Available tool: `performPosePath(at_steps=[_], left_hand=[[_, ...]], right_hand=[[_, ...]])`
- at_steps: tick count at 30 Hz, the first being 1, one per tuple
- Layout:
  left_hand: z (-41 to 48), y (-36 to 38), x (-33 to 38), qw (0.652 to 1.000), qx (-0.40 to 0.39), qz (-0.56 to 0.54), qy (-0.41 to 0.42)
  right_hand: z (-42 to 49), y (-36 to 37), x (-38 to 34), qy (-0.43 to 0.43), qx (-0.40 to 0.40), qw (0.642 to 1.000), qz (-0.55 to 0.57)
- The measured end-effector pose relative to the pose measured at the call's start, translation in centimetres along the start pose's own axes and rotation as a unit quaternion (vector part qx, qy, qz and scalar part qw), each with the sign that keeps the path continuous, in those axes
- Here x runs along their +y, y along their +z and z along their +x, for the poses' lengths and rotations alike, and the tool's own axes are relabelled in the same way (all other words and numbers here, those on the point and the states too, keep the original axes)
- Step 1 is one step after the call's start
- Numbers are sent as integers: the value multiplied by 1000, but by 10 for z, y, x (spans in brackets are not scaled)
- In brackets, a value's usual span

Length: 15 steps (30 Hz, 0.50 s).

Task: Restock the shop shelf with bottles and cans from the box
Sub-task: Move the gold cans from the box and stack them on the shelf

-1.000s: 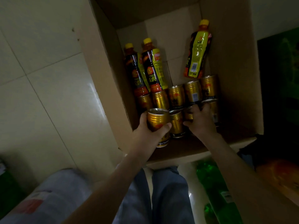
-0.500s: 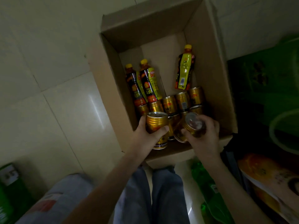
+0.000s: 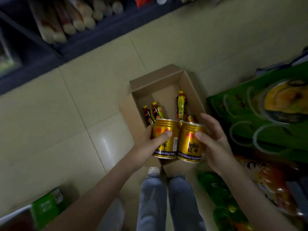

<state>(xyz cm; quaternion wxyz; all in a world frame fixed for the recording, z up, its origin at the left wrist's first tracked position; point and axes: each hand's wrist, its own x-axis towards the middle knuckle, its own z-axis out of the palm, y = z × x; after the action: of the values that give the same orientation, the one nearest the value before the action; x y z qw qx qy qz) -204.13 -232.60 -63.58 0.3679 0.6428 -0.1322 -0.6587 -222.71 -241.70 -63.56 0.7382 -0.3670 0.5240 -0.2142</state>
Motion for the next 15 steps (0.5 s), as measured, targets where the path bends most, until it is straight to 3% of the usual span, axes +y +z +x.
performPosePath(at_steps=[4, 8, 15], left_hand=[[-61, 1, 49, 999, -24, 15, 24], [-123, 13, 91, 999, -32, 14, 39], [-233, 62, 175, 979, -112, 78, 152]], right_hand=[[-59, 28, -46, 14, -4, 997, 76], [-122, 49, -93, -6, 14, 997, 74], [-237, 49, -179, -115, 37, 990, 67]])
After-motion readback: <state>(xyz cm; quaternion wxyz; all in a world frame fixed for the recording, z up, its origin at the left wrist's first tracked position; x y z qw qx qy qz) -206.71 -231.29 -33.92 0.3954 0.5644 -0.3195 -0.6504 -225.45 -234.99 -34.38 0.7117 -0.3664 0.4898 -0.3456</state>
